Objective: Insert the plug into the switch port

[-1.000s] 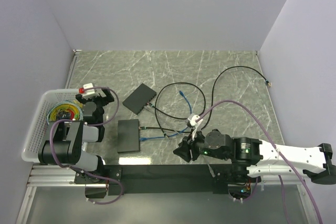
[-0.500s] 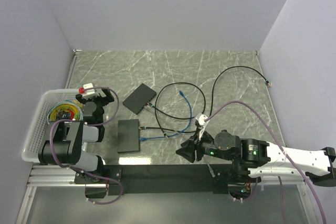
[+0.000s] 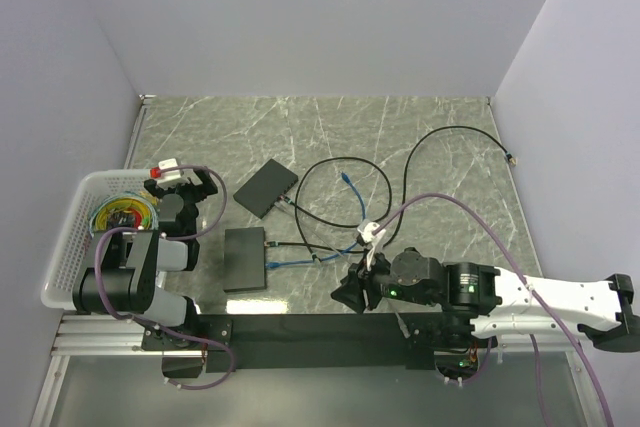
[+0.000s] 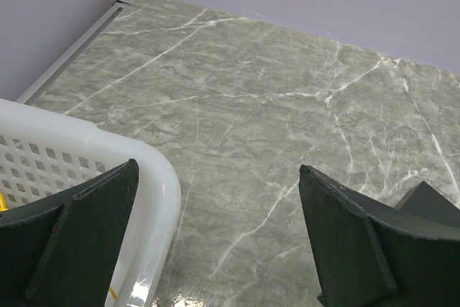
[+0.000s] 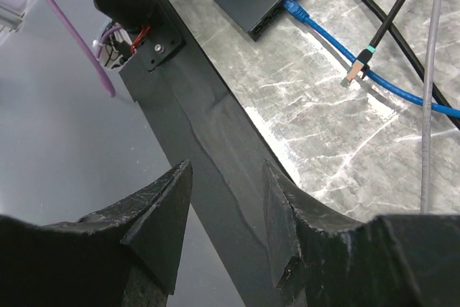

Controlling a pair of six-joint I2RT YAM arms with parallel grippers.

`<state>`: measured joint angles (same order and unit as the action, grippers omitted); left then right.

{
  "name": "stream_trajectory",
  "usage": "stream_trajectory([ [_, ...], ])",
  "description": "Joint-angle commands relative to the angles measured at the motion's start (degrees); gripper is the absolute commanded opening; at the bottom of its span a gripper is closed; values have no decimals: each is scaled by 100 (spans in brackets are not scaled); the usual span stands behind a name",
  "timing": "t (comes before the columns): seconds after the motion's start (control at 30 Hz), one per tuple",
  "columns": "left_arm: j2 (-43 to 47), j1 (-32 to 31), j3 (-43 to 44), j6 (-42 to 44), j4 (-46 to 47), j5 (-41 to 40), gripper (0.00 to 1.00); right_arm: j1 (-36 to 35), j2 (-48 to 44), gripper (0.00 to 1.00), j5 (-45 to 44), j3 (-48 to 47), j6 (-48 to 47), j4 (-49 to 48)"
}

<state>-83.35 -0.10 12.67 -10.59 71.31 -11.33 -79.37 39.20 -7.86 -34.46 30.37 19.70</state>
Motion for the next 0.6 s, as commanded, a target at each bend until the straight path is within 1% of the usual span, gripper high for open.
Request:
stream_trajectory([
  [0.0, -14, -8, 122, -5, -144, 237, 99, -43, 96, 51, 3, -281, -58, -116],
  [0.33, -14, -8, 122, -13, -152, 237, 99, -34, 141, 51, 4, -219, -49, -265],
  [0.57, -6, -8, 113, -5, -144, 237, 99, -43, -272, 51, -286, -123, 13, -142],
])
